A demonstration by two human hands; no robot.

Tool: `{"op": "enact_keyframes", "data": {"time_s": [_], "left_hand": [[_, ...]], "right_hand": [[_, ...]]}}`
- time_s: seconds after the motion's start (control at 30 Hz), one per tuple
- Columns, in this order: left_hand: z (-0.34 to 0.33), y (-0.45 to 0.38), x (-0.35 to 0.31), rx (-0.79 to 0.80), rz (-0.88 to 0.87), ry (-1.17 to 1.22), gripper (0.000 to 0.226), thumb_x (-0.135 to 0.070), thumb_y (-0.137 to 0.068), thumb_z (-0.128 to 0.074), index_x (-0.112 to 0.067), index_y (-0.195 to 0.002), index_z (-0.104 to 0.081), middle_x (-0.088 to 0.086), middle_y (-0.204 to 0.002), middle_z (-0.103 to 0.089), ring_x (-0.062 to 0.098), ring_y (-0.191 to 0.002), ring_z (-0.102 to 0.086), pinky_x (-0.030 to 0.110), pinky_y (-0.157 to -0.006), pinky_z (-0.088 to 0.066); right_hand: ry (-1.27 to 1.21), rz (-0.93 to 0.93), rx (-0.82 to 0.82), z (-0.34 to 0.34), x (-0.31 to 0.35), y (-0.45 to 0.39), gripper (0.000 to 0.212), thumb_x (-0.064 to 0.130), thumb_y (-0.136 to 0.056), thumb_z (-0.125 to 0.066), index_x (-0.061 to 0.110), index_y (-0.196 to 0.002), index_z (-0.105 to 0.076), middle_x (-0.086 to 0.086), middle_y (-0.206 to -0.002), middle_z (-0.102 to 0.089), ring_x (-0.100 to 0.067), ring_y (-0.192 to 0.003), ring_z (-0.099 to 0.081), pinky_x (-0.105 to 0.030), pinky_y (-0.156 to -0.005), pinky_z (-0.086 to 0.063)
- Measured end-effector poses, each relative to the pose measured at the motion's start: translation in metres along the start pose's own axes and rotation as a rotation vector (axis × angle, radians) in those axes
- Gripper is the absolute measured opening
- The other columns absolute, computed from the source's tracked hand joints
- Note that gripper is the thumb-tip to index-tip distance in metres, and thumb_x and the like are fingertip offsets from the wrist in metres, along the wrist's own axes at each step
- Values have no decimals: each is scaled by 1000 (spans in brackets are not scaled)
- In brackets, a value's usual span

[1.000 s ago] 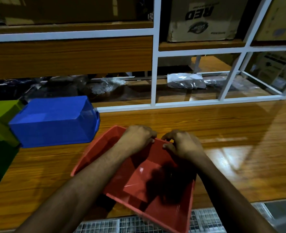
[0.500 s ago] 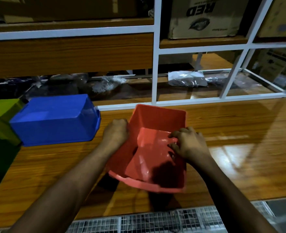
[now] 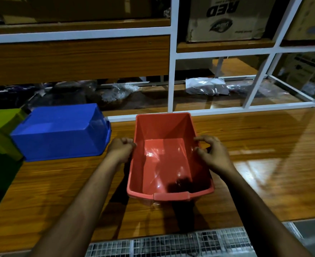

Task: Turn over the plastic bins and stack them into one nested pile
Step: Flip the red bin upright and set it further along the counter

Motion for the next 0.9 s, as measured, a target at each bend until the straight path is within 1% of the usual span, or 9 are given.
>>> {"op": "enact_keyframes", "data": {"time_s": [0.1, 0.17, 0.23, 0.3, 0.43, 0.5, 0.63, 0.77, 0.9], "left_hand": [[-4, 8, 2, 193, 42, 146, 24, -8, -89, -55, -18, -101, -73, 3, -81, -74, 20, -75, -68, 32, -69, -53], [-4, 12, 0, 280, 44, 182, 30, -7, -87, -54, -23, -101, -75, -1, -82, -74, 19, -79, -66, 34, -69, -50], [-2, 15, 0, 333, 49, 213, 34, -5, -82, -54, -26, -99, -76, -1, -86, -73, 19, -85, -64, 33, -70, -51], [-1, 18, 1, 375, 48, 252, 40, -1, -80, -53, -26, -103, -74, 0, -89, -72, 19, -87, -63, 34, -75, -52], [-1, 22, 0, 446, 35, 362, 47, 3, -81, -54, -20, -120, -67, 8, -103, -67, 23, -100, -60, 45, -99, -47], [-3, 21, -2, 471, 38, 387, 49, 3, -81, -56, -19, -123, -66, 12, -111, -66, 27, -106, -58, 51, -106, -41], [-26, 23, -16, 550, 7, 377, 53, 5, -82, -54, -19, -129, -61, 12, -110, -64, 28, -106, -57, 52, -106, -40], [-75, 32, -35, 667, -31, 332, 51, 1, -85, -53, -24, -129, -61, 8, -103, -68, 22, -90, -59, 39, -79, -50], [-147, 45, -51, 804, -42, 317, 45, -8, -89, -58, -24, -131, -61, 10, -132, -62, 20, -103, -64, 33, -76, -59]], "right_hand": [[-428, -342, 75, -9, -14, -3, 31, 15, -94, -61, 14, -125, -59, -5, -100, -66, -24, -76, -64, -38, -70, -50], [-599, -464, 213, -15, -15, -3, 19, 20, -98, -53, 14, -110, -66, -4, -91, -66, -20, -67, -59, -33, -62, -46], [-733, -512, 328, -16, -15, -2, 22, 18, -98, -47, 11, -104, -68, -5, -91, -66, -13, -60, -58, -29, -54, -52], [-764, -502, 383, -14, -16, -2, 28, 8, -96, -46, 4, -116, -65, -9, -96, -65, -13, -63, -59, -25, -52, -55], [-801, -479, 375, -9, -16, 5, 35, -8, -93, -42, 0, -121, -61, -13, -97, -66, -13, -64, -65, -22, -49, -56], [-864, -476, 343, -2, -14, 12, 32, -8, -94, -44, 2, -116, -64, -10, -90, -71, -12, -62, -68, -22, -51, -58], [-918, -465, 218, 28, -22, 31, 29, -5, -95, -47, 2, -117, -65, -9, -91, -73, -11, -67, -72, -22, -53, -58], [-914, -488, 29, 73, -43, 65, 28, -3, -96, -49, 6, -118, -62, -5, -90, -70, -6, -61, -67, -16, -45, -51], [-912, -504, -168, 131, -71, 111, 31, -5, -97, -46, 0, -127, -55, -11, -93, -61, -1, -47, -60, -10, -33, -38]]}}
Point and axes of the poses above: each hand's wrist, its own y-axis away from the middle knuckle, its own z-axis out of the back of the hand, x = y × z, the point moved 5 cm from there along -y, towards the middle knuckle
